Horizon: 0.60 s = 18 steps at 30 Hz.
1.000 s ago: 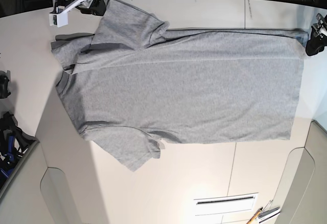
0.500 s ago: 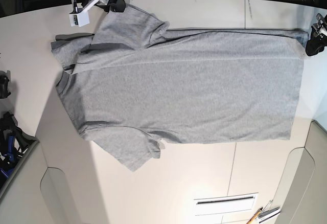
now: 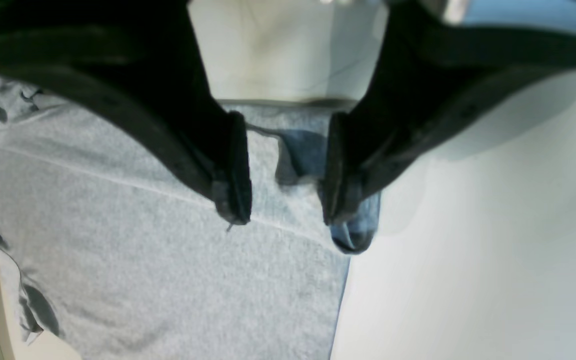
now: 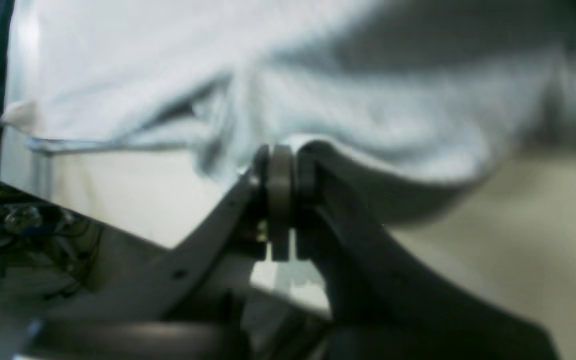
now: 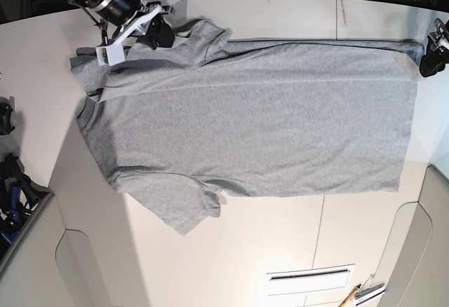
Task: Fold the T-shirt properly
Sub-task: 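Release the right gripper and move it to the sleeve near the collar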
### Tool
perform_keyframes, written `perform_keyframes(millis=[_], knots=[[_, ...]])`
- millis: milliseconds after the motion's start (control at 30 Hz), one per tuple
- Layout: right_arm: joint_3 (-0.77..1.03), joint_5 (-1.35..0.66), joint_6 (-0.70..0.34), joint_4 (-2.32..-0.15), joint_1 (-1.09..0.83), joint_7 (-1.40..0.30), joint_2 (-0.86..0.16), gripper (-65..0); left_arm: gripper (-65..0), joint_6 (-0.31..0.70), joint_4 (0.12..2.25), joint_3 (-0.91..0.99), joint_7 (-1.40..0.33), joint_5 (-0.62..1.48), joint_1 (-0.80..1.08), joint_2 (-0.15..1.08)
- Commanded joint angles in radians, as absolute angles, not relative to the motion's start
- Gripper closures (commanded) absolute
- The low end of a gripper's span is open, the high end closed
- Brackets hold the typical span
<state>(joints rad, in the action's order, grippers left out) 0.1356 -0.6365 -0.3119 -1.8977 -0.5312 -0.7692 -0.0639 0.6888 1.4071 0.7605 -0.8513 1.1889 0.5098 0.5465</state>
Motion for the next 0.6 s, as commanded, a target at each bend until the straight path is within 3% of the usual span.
perform_keyframes(millis=[0, 567], knots=[[0.124, -0.654, -0.322, -1.913, -0.506, -0.756, -0.066, 0.0, -27.0, 0.698, 1.420, 0.771, -0.831, 1.211, 0.513, 0.570], [-0.102, -0.318, -0.319, -1.811, -0.093, -0.605, -0.066, 0.0, -27.0, 0.698, 1.420, 0.771, -0.832, 1.211, 0.513, 0.571]])
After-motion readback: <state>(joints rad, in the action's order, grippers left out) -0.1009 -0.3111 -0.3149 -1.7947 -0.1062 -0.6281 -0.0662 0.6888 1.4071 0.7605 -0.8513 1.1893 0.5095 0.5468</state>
